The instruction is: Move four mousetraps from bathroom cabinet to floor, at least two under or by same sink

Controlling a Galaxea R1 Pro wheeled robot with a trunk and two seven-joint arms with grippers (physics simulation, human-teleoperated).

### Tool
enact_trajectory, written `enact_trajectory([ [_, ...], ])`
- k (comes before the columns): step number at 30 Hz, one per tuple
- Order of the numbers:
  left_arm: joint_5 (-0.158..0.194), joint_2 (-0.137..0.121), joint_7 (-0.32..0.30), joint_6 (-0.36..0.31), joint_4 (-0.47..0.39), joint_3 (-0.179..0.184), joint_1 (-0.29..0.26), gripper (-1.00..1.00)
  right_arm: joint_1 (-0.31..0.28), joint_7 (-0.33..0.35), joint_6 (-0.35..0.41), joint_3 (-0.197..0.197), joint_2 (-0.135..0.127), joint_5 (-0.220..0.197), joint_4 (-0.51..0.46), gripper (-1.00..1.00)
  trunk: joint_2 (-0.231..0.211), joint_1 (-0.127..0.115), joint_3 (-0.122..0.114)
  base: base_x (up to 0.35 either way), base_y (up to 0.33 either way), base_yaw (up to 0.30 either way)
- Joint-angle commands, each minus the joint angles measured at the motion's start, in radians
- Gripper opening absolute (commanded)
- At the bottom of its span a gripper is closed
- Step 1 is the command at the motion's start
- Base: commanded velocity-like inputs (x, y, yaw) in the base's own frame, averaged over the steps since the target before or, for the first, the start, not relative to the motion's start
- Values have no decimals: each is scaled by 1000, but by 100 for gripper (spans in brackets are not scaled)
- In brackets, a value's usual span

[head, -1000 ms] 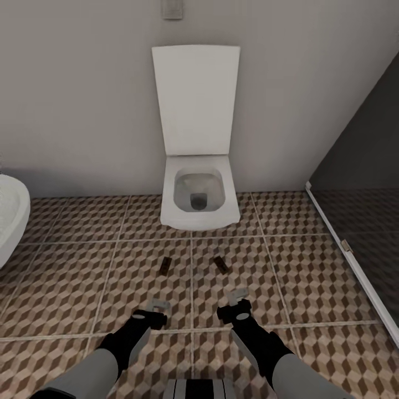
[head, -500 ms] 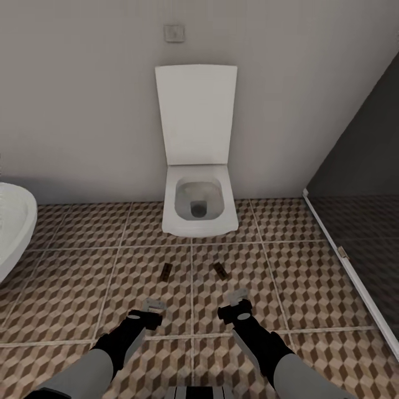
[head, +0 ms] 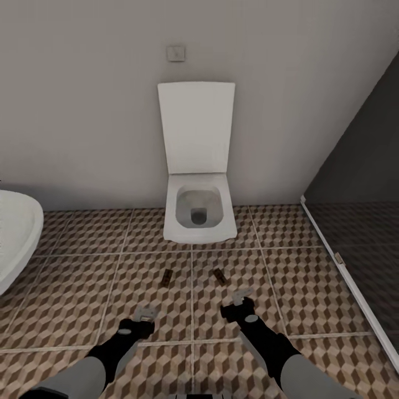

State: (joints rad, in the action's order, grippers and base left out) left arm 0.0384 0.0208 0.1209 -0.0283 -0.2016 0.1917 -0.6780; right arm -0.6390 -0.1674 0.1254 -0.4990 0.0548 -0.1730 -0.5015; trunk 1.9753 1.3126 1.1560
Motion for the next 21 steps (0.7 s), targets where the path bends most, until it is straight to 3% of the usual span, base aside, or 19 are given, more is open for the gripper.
enact_trajectory([
  [1, 0, 0, 0, 18, 13, 0, 0, 100, 0, 1, -5, 0, -2, 0, 2, 100, -7, -4, -5, 0, 0, 0],
  [8, 1, -3, 1, 128, 125, 0, 0, 100, 2, 3, -132, 0, -11, -1, 100, 100, -56, -31, -38, 0, 0, 0],
  [14, 2, -4, 2, 239, 228, -1, 0, 100, 3, 18, -310, 0, -13, -5, 288, 100, -98, -54, -67, 0, 0, 0],
  [17, 3, -9, 4, 303, 263, -1, 1, 100, 4, 58, -438, 1, -13, -7, 401, 100, -119, -65, -81, 0, 0, 0],
  [21, 4, -25, 3, 330, 274, -2, 6, 100, 4, 92, -507, 2, -14, -6, 455, 100, -147, -81, -100, 0, 0, 0],
])
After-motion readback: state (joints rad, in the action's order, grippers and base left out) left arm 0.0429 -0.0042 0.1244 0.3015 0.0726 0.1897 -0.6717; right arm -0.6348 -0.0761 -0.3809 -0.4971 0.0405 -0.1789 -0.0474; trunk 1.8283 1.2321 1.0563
